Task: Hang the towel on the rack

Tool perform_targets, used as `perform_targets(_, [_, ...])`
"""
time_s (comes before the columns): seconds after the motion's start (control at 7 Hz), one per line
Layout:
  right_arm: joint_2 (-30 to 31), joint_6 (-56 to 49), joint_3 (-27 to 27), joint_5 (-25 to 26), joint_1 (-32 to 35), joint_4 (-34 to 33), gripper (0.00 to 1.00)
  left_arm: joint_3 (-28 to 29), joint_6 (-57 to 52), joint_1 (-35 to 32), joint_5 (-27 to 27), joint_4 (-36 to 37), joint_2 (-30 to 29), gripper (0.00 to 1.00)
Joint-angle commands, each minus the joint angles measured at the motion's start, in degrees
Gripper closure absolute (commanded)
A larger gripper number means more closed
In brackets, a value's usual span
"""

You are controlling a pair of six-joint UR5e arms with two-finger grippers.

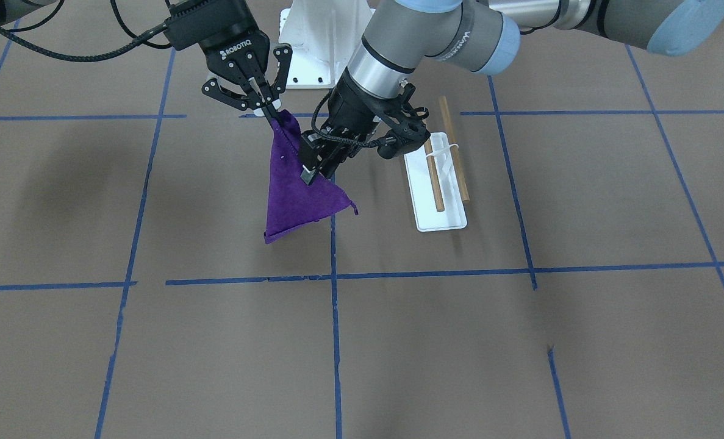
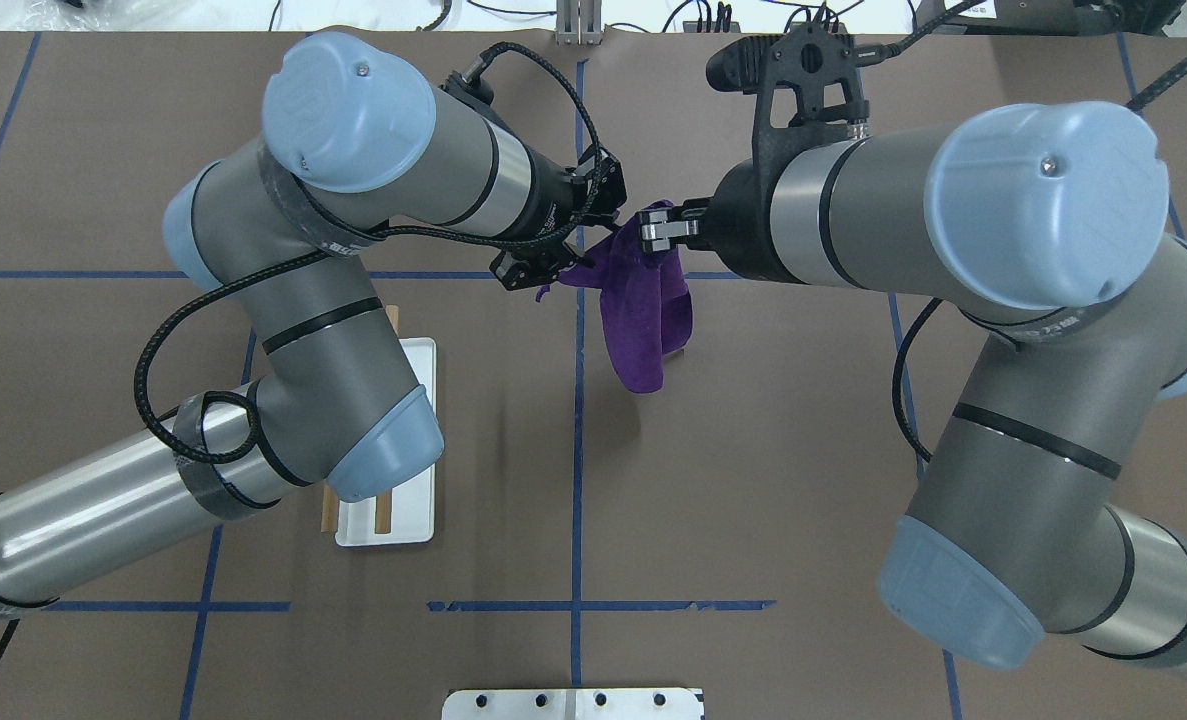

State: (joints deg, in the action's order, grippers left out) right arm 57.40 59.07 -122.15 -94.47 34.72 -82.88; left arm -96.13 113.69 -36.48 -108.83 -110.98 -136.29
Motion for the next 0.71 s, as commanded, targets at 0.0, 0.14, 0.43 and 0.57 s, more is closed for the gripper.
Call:
perform_targets(0.0, [0.0, 0.0, 0.0, 0.0, 0.0, 0.0, 1.0, -0.2, 0.0, 0.0, 0.3, 0.0, 0.1, 1.0])
perform_targets(0.14, [0.1, -0.2, 0.0, 0.0, 0.0, 0.0, 1.0, -0.5, -0.1, 0.0, 0.4, 0.1, 0.2, 1.0])
perform_targets(0.43, [0.2, -0.9, 0.0, -0.4, 0.1, -0.1, 1.0, -1.0, -0.7, 0.0, 0.4, 0.1, 0.6, 1.0])
perform_targets(0.57, [0.3, -0.9, 0.3, -0.6, 0.1, -0.5, 0.31, -1.7, -0.8, 0.0, 0.3, 0.0, 1.3, 1.0])
